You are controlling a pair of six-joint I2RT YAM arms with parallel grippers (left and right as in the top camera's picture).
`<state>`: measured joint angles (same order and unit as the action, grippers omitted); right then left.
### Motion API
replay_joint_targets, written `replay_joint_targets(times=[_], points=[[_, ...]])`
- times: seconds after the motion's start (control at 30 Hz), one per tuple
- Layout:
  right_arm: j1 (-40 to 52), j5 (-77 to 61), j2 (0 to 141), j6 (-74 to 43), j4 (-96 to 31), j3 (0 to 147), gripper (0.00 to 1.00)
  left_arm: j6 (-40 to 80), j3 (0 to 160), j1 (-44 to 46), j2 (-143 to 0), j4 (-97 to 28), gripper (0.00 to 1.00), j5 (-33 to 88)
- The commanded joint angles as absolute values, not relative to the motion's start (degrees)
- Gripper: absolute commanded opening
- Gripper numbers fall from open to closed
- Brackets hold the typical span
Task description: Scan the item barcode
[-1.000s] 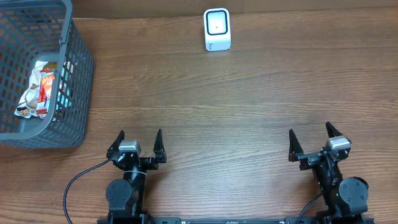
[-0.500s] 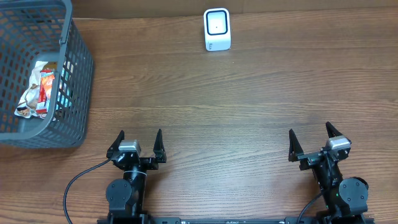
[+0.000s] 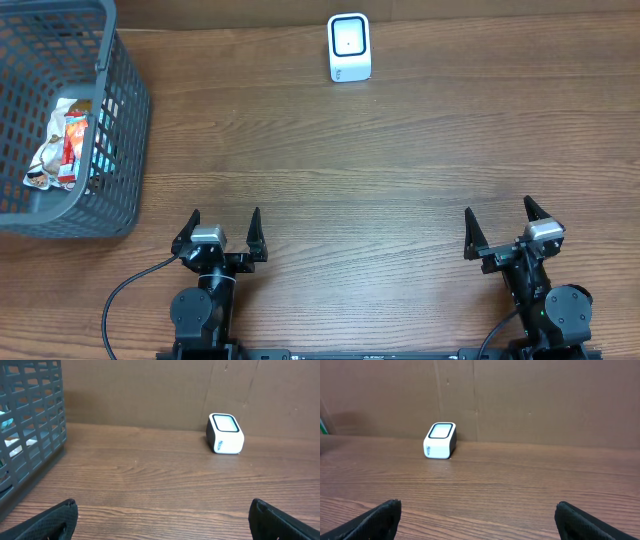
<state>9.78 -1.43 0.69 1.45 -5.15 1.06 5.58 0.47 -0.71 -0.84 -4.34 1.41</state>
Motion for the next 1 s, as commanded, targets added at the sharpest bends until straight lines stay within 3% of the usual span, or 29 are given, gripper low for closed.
replay_joint_targets(times=[0.0, 0.7, 0.83, 0.97], points=[[9.63, -0.99, 0.16, 1.54, -4.82, 0.47, 1.0, 4.69, 0.27, -0.38, -0.27, -4.43, 1.0, 1.06], [9.63, -0.99, 0.16, 1.54, -4.82, 0.47, 1.0, 4.75, 0.27, -0.34, -0.3, -4.49, 1.0, 1.15], [9.63, -0.99, 0.16, 1.54, -4.82, 0.47, 1.0, 6.02, 0.84, -0.34, -0.32, -1.45, 1.0, 6.7], [9.63, -0.99, 0.16, 1.54, -4.82, 0.47, 1.0, 7.73, 7.18, -0.34, -0.34, -10.46, 1.0, 10.33]])
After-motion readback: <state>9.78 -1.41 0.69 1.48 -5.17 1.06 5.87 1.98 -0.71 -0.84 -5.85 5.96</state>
